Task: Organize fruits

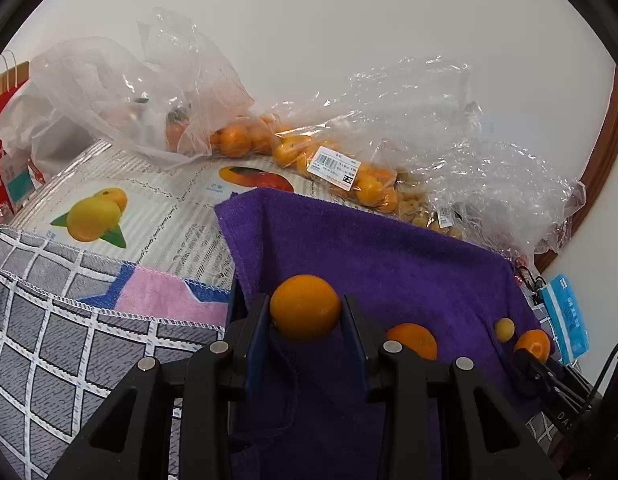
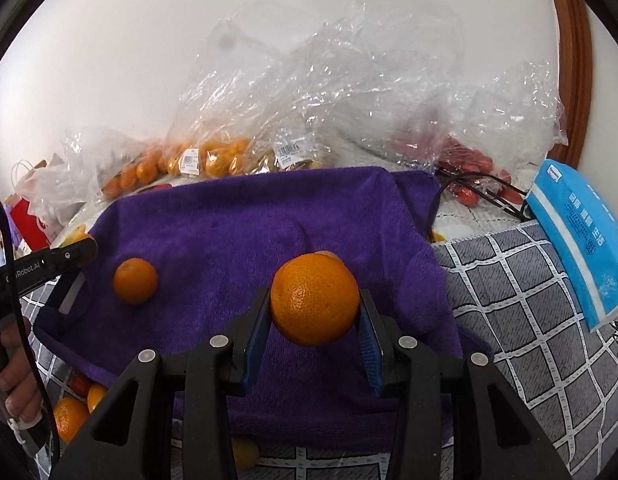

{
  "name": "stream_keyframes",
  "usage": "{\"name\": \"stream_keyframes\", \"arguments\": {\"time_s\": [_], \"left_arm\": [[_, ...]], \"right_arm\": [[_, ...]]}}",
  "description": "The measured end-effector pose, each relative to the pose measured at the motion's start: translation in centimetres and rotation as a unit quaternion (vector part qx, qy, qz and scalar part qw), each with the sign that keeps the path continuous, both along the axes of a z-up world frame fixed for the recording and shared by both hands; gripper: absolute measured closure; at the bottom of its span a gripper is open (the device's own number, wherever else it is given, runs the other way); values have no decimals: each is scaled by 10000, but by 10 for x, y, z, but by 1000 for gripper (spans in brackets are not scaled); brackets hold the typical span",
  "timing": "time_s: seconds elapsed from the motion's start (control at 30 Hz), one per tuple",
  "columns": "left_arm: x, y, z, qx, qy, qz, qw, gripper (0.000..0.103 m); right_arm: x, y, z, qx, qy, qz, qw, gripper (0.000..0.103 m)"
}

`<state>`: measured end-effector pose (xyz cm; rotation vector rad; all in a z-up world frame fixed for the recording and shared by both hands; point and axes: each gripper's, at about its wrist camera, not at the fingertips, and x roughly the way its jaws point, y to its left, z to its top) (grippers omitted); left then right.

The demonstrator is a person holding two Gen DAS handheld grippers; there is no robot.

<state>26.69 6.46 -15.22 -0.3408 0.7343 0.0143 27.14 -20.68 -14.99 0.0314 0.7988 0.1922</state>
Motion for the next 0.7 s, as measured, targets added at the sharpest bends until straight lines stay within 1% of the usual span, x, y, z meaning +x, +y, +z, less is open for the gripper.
{"name": "stream_keyframes", "arguments": {"time_s": [0.23,0.43,0.7], "left_arm": [[2,-4,-2,122,36,-19,9999,69],[3,-6,-2,119,48,-118,9998,69],[4,-11,-3,278,98,-180,9994,69]], "right_arm": [[2,1,-3,-62,98,-4,9999,61],[4,2,-4,-116,153,30,9998,61],[4,4,-6,-182,208,66,9996,61]]}}
